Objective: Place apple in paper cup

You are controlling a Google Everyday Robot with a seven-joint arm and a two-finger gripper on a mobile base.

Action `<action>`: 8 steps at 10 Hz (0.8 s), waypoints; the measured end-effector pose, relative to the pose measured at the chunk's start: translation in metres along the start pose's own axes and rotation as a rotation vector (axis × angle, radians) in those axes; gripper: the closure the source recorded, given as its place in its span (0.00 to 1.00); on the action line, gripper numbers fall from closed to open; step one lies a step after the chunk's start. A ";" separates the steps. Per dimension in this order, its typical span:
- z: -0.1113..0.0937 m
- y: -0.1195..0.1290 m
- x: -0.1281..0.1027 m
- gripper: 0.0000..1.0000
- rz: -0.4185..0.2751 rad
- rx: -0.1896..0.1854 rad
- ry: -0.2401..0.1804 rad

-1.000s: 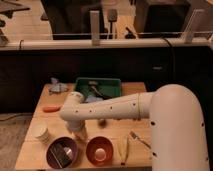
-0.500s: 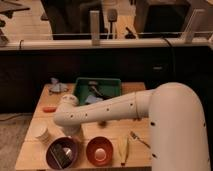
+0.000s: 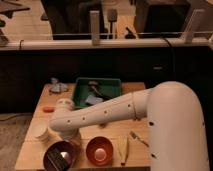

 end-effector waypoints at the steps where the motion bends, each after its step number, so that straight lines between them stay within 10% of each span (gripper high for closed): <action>1: -0.005 -0.001 0.003 0.27 0.001 0.013 -0.002; 8: -0.029 -0.042 0.014 0.95 -0.084 0.047 -0.019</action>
